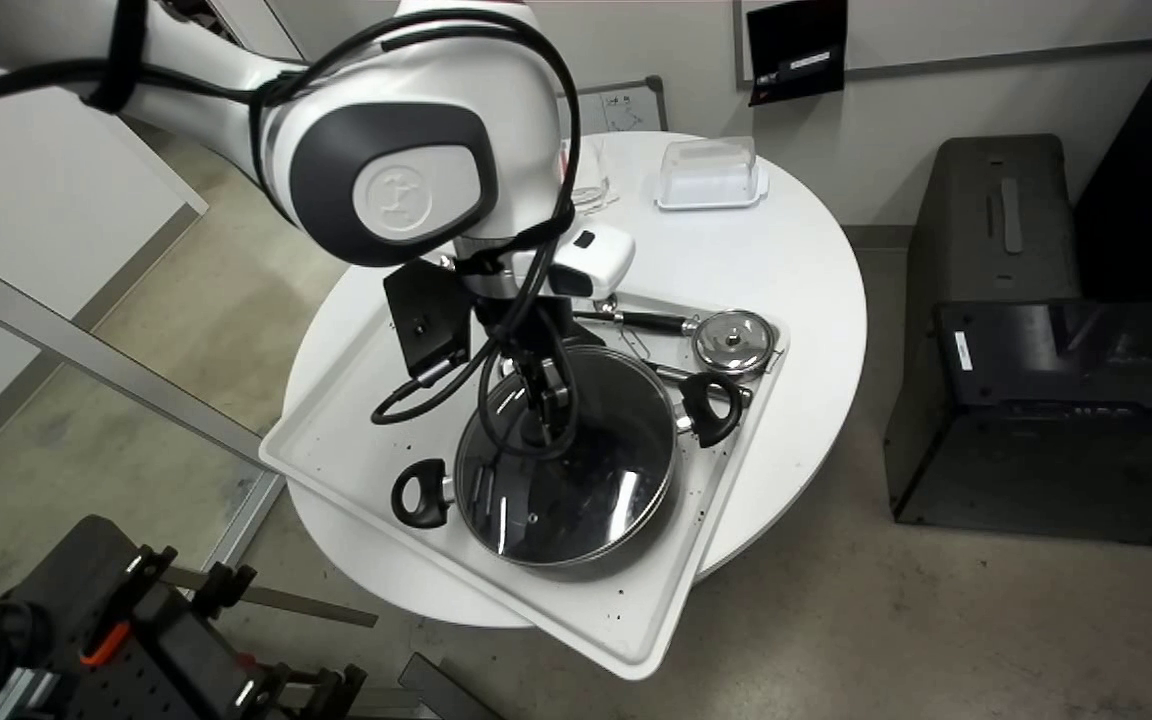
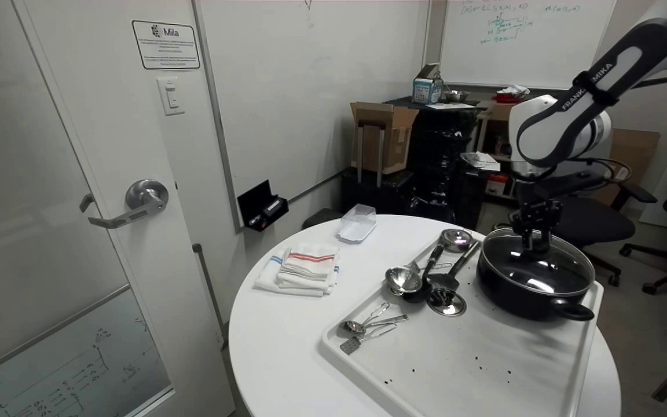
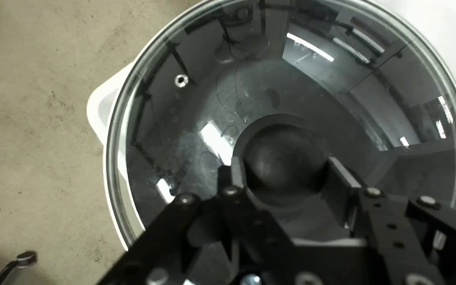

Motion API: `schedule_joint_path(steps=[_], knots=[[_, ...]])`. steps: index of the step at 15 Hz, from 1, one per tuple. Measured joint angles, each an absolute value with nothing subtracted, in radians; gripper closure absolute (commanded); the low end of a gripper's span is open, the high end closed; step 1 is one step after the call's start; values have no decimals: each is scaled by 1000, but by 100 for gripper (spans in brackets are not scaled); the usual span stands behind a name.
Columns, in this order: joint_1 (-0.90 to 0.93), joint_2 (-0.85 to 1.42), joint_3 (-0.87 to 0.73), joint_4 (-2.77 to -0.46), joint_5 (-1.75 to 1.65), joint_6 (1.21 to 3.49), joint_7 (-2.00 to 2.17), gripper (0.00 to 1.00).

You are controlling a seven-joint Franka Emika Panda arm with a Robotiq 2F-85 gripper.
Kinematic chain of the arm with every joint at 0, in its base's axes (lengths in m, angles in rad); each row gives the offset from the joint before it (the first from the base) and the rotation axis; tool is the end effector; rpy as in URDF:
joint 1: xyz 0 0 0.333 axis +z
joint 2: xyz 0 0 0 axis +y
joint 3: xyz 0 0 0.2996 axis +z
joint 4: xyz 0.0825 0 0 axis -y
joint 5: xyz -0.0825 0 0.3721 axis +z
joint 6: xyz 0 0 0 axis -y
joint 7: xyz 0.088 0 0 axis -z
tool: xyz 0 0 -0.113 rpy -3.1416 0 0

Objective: Place the lid on the pot

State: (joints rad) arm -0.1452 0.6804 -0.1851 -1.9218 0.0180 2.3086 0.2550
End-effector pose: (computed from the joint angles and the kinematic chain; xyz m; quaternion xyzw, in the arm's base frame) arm 0.5370 -0.1868 0.1097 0.9480 -0.2805 -0.1423 0.0492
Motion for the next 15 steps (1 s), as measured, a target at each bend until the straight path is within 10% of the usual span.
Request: schedule_joint_path(steps=[3,4,8,15], knots=[[-145,680,-172,-1922,29,2315,253,75],[-146,680,-169,-1922,33,2314,253,25],[-146,678,-162,-1922,36,2314,253,3],[-146,650,-151,-1925,40,2314,251,0]])
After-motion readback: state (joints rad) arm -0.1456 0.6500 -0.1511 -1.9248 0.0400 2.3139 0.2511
